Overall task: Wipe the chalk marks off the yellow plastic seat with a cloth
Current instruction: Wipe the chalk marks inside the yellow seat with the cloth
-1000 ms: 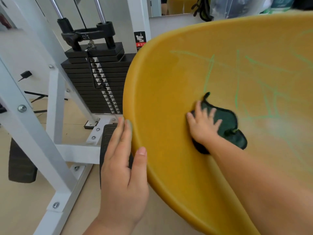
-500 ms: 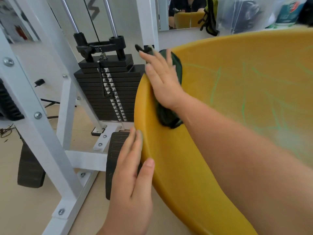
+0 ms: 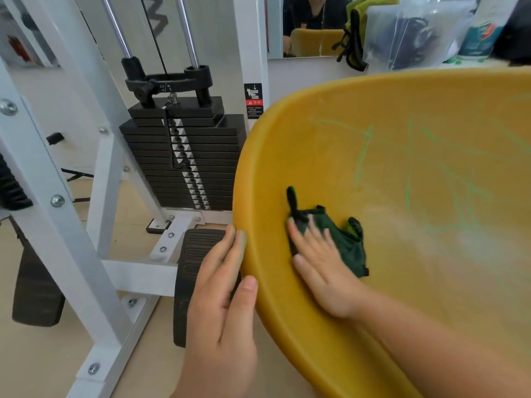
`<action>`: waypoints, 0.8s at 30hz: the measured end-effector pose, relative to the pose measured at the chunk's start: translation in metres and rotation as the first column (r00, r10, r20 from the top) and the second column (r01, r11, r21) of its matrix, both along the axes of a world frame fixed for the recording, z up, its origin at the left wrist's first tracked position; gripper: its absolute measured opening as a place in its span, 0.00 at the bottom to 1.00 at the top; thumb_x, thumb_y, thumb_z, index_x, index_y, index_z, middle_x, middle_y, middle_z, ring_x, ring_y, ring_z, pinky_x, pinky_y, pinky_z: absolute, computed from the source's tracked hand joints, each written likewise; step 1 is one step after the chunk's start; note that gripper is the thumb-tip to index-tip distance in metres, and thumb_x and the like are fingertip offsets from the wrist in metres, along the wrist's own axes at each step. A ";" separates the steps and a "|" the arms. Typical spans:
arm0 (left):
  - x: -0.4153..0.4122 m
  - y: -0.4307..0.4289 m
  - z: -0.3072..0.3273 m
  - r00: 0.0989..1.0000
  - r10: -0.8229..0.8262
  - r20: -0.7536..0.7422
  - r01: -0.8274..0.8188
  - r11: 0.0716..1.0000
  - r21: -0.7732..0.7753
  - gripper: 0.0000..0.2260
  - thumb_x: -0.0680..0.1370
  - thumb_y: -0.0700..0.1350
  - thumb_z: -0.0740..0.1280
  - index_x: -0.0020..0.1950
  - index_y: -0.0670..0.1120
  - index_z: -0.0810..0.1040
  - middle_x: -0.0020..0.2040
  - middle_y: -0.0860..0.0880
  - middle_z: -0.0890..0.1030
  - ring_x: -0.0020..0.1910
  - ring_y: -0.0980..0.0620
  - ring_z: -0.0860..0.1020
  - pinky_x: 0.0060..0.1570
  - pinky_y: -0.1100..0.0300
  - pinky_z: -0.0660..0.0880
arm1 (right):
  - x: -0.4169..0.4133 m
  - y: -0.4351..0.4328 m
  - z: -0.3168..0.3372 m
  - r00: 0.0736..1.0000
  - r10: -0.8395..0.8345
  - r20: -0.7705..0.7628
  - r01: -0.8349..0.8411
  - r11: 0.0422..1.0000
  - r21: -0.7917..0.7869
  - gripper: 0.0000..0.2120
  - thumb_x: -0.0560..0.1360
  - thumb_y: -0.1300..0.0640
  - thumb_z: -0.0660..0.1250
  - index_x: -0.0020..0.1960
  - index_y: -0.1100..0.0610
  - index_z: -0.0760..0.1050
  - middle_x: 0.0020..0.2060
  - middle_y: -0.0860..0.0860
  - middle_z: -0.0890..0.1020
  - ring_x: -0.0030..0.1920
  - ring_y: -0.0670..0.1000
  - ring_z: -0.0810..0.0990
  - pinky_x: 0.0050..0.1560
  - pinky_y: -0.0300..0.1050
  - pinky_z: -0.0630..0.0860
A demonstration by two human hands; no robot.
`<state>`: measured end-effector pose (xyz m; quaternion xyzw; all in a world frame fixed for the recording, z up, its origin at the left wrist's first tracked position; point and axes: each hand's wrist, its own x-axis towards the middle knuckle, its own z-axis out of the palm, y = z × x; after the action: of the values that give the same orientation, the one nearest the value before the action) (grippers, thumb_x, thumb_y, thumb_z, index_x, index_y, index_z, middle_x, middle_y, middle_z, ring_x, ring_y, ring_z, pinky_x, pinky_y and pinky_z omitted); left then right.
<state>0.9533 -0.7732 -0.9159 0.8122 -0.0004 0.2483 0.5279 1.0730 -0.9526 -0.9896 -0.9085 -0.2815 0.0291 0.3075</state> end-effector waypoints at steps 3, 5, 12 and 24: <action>-0.006 -0.001 0.002 0.997 -0.043 -0.070 0.049 0.995 0.082 0.26 0.77 0.55 0.58 0.76 0.63 0.59 0.73 0.75 0.56 0.72 0.75 0.53 0.64 0.74 0.57 | 0.043 -0.025 -0.009 0.948 -0.277 -0.155 0.260 0.958 -0.123 0.28 0.82 0.31 0.36 0.78 0.33 0.30 0.83 0.45 0.39 0.78 0.46 0.25 0.79 0.59 0.29; -0.009 -0.004 0.002 0.993 -0.054 -0.108 0.072 0.982 0.174 0.28 0.78 0.57 0.57 0.77 0.65 0.51 0.74 0.76 0.49 0.72 0.76 0.48 0.63 0.82 0.50 | 0.052 -0.014 -0.001 0.901 -0.376 -0.216 0.362 0.926 -0.105 0.32 0.81 0.31 0.36 0.81 0.39 0.31 0.84 0.49 0.40 0.80 0.50 0.28 0.78 0.63 0.29; 0.000 -0.024 0.001 0.988 0.115 -0.100 -0.061 0.898 0.436 0.38 0.74 0.64 0.57 0.80 0.59 0.43 0.80 0.62 0.42 0.78 0.63 0.42 0.76 0.44 0.47 | -0.069 0.011 0.024 0.972 0.054 -0.229 -0.036 0.996 0.080 0.33 0.78 0.29 0.35 0.79 0.37 0.29 0.80 0.36 0.35 0.76 0.38 0.25 0.78 0.54 0.28; -0.005 -0.058 0.004 1.000 -0.006 0.016 -0.004 0.821 0.571 0.31 0.74 0.57 0.64 0.75 0.47 0.69 0.79 0.50 0.59 0.80 0.49 0.51 0.76 0.42 0.47 | -0.047 -0.109 -0.032 0.838 -0.486 -0.248 0.325 0.810 -0.488 0.37 0.77 0.27 0.33 0.81 0.41 0.29 0.84 0.46 0.41 0.81 0.51 0.31 0.81 0.58 0.34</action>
<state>0.9482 -0.8312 -0.9117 0.9309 -0.0794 0.2434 0.2606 1.0265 -1.0617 -1.0217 -0.9710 -0.0025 0.1890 0.1466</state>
